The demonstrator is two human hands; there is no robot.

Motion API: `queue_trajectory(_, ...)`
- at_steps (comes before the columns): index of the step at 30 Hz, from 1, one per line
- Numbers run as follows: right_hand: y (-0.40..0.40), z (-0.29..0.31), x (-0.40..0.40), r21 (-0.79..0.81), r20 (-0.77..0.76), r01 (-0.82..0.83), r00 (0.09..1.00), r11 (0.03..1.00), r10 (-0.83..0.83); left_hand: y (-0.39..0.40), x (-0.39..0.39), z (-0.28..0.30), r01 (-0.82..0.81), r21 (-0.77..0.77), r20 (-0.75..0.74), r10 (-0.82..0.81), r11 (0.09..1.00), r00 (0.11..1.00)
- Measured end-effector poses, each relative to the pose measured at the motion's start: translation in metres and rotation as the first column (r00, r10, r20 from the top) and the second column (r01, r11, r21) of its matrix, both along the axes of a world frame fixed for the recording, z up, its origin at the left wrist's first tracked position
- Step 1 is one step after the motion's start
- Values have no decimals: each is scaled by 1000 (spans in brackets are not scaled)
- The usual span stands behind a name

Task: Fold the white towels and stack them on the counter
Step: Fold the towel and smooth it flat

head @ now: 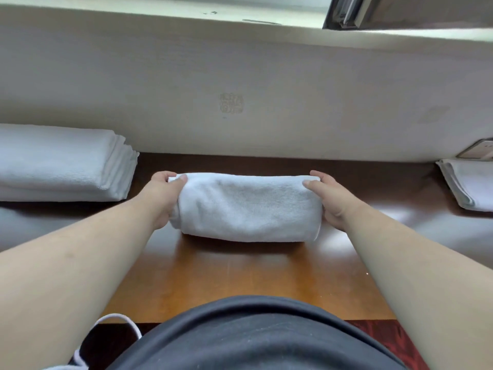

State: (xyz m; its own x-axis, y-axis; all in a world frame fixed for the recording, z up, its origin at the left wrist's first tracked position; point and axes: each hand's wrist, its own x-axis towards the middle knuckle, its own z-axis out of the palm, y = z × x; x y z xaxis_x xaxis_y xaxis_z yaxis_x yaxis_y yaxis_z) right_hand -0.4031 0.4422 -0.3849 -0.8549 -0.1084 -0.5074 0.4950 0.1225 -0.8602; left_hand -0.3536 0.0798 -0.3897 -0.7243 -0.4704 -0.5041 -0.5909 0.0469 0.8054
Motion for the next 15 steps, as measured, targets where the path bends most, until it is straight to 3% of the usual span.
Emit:
queue_trajectory(3,3,-16,3,138,133,-147,983,979,129,8,-13,-9,-140,170,14,140,975,990)
queue_trajectory(6,2,-34,-1,105,85,-11,996,994,2,6,-21,-16,-137,221,2,140,966,990)
queue_trajectory(9,-7,-43,-9,11,45,130,990,991,-130,-5,-15,-23,31,224,-9,-30,974,1000)
queue_trajectory(12,-13,-54,-18,98,37,118,992,988,-122,-15,5,-29,263,223,185,-306,939,934)
queue_trajectory(14,-17,-59,-23,188,37,103,993,977,-111,-16,13,-37,357,166,281,-391,919,876)
queue_trajectory(15,-18,-60,-25,251,38,84,995,964,-97,-14,14,-41,371,140,261,-395,918,881)
